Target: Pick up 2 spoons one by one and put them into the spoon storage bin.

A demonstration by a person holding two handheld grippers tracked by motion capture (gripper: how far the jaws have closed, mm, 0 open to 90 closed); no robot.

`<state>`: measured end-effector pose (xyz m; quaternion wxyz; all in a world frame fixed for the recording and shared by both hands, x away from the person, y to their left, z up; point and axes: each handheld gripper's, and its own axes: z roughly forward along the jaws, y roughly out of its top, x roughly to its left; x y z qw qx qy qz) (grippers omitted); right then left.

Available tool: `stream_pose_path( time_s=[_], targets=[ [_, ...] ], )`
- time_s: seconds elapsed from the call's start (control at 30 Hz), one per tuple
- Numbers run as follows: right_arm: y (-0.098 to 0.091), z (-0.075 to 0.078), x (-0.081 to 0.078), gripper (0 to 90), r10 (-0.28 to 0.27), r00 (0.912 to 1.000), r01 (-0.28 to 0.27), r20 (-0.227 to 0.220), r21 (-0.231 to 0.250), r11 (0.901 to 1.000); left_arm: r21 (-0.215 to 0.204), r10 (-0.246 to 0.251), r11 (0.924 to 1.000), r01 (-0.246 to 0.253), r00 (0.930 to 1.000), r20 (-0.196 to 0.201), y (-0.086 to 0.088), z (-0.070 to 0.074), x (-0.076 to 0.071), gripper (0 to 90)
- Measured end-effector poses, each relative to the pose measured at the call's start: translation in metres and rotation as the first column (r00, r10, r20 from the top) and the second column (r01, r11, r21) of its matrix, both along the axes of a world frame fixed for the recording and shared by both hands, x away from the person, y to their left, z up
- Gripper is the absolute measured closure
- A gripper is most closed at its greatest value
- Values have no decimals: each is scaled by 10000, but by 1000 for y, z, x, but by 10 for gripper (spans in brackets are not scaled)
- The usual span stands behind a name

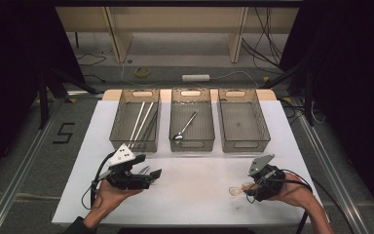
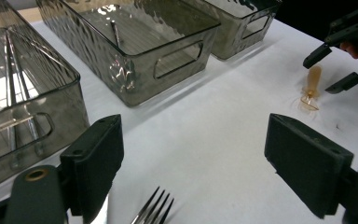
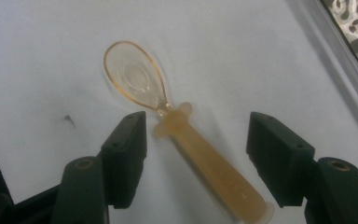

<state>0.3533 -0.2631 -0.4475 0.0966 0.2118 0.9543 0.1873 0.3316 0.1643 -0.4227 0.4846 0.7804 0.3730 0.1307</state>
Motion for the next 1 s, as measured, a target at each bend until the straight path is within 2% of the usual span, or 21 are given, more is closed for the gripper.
stream_pose_path(
  time_s=[0.17,0.37,0.53,0.73,0.8,1.0],
  targets=[
    [-1,-3,3,448,87,9999,-89,-118,-176,9998,65,-19,10000,19,10000,4,0,-1,-3,188],
    [-1,-7,5,487,309,9993,-322,-212,-634,9975,52,68,10000,-68,10000,52,2,-2,-5,189],
    [-1,-7,6,507,525,9983,-543,-267,-702,9961,100,119,9999,-119,9999,3,3,-3,-4,189],
    [-1,-8,6,551,736,9955,-782,-595,-776,9939,187,84,9998,-83,10000,-53,1,-4,-4,189],
    [-1,-9,6,563,887,9949,-923,-472,-800,9925,166,99,9998,-98,9999,-40,1,-4,-4,190],
    [-1,-10,6,587,1062,9932,-1102,-472,-926,9896,192,82,9998,-80,9999,-105,1,-4,-3,191]
  ],
)
